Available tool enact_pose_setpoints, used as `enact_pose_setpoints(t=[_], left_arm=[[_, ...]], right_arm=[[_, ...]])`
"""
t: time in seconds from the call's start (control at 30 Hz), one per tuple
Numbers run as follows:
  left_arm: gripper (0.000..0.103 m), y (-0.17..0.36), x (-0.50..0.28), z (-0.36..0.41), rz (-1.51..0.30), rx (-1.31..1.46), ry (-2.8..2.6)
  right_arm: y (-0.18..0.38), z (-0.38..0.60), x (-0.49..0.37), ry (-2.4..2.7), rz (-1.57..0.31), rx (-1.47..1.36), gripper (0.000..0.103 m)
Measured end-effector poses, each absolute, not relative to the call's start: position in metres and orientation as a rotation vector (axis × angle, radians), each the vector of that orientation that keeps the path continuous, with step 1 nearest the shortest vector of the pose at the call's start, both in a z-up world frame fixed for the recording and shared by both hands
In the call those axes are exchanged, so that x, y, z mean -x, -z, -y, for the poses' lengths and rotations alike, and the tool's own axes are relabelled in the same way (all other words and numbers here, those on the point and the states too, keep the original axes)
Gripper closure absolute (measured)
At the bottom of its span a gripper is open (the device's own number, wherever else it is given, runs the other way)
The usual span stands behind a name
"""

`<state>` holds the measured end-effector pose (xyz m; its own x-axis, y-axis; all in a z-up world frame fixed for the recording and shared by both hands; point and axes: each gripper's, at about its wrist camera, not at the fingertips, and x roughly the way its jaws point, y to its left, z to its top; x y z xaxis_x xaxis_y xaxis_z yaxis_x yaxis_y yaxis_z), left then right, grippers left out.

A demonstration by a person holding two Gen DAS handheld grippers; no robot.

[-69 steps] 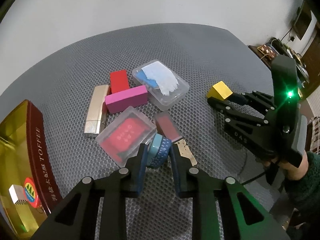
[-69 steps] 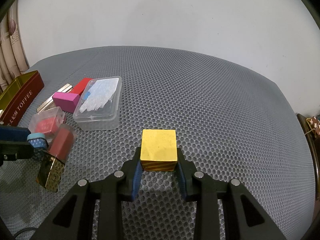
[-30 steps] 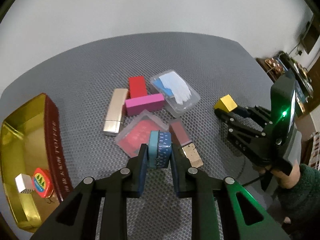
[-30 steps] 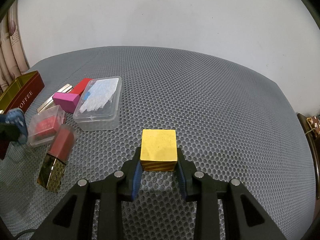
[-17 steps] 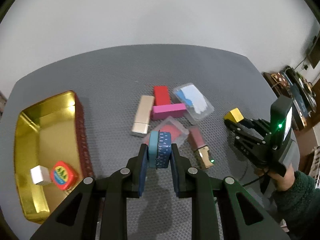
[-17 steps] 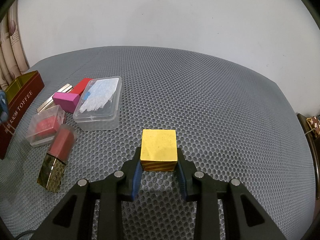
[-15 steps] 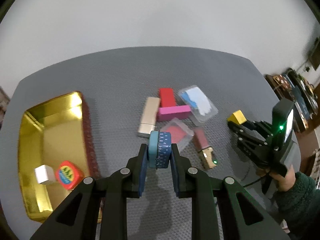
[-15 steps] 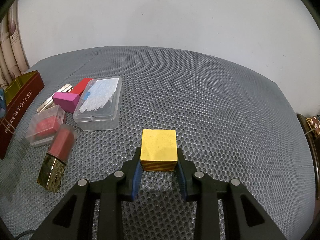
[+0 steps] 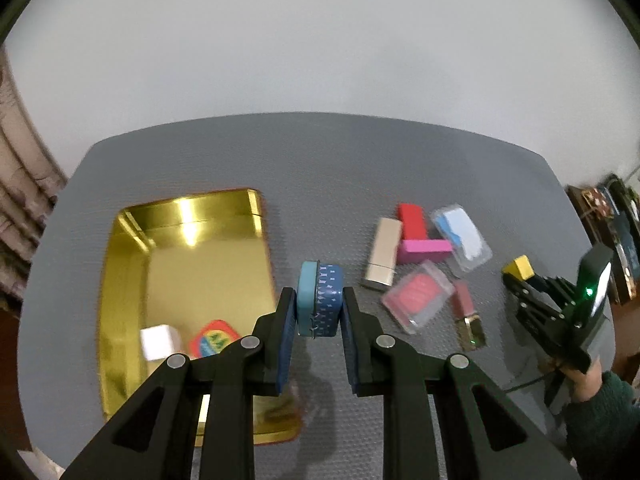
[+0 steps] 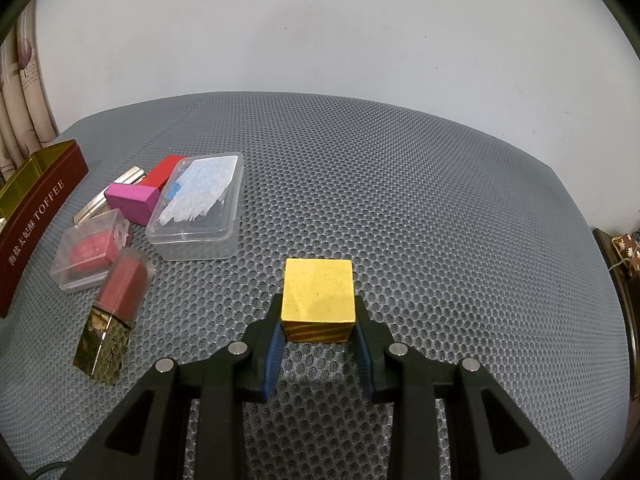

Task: Organize rigid objects
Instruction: 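Carry the blue tape roll over the tin with the left gripper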

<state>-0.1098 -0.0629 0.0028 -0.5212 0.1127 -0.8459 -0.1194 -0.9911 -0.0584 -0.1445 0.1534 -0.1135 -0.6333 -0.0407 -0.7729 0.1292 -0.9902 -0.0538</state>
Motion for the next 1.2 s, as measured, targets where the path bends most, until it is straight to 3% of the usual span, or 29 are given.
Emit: enact_pose_setpoints(t=[0.67,1.2], left_arm=[[0.084,0.02,0.132,0.144,0.062,1.621,-2.811],[0.084,0.056,0.169,0.167,-0.014,1.749,-2.821]], right_arm=[[0.112,-0.149,0.144,2.754,-0.161,-1.299,0.071],[0.112,-0.143,0.147,2.759,-0.175,-1.3,0.071]])
